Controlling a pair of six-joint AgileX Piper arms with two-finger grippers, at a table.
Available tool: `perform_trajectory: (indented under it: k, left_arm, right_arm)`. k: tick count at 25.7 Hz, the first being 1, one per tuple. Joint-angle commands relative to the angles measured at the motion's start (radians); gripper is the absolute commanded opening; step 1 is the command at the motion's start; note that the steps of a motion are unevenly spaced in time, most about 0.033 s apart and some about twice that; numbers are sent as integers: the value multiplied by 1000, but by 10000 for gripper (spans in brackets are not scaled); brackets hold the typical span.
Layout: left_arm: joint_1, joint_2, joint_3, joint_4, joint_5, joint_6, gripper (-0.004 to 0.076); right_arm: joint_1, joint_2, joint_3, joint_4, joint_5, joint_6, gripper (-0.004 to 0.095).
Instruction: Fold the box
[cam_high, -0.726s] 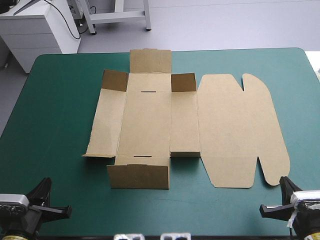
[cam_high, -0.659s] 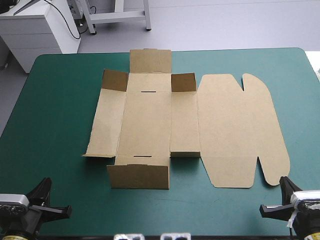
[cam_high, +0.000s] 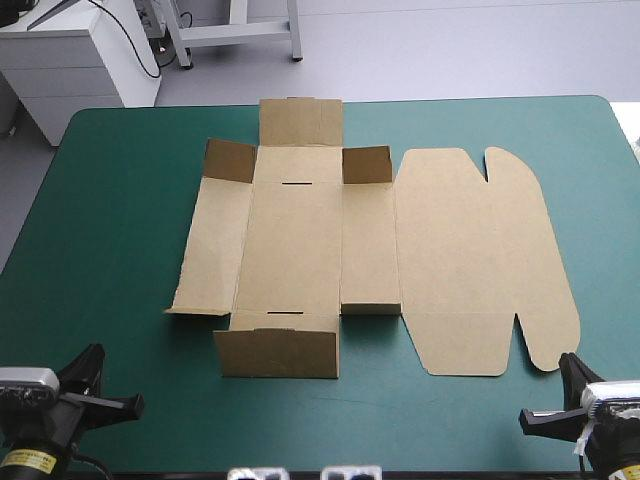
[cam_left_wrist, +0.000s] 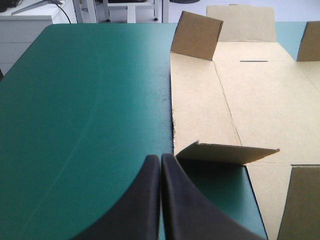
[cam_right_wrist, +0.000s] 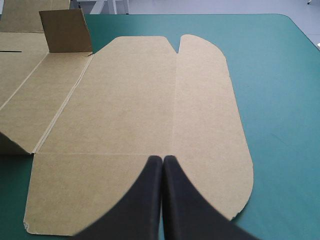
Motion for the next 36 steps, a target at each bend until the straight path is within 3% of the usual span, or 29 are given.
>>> perform_trajectory:
  k: [1, 6, 12, 15, 20, 22, 23, 25, 32, 36]
  left_arm:
    - [-2, 157, -95, -2, -103, -9, -8]
    - [-2, 507, -271, -4, -104, -9, -8]
    - [-2, 808, -452, -13, -87, -9, 1]
    - [-2, 929, -528, -13, -31, 2, 18]
    - [45, 1070, -631, -156, 44, 186, 18]
    - [187, 1164, -682, -417, 110, 329, 18]
    - [300, 1245, -712, -646, 224, 463, 18]
    - [402, 1327, -737, -797, 364, 552, 17]
    - [497, 1537, -777, -862, 555, 593, 14]
    - [497, 1599, -777, -869, 562, 601, 14]
  right_arm:
    - [-7, -24, -22, 8, -81, -4, -20]
    - [-7, -24, -22, 8, -81, -4, -20]
    - [-7, -24, -22, 8, -81, -4, -20]
    - [-7, -24, -22, 8, -81, -4, -20]
    - [-7, -24, -22, 8, -81, -4, -20]
    - [-7, -24, -22, 8, -81, -4, -20]
    - [-7, -24, -22, 8, -81, -4, -20]
    - [-7, -24, -22, 8, -81, -4, -20]
    - [-7, -24, -22, 8, -81, -4, -20]
    - [-7, -24, -22, 8, -81, -4, -20]
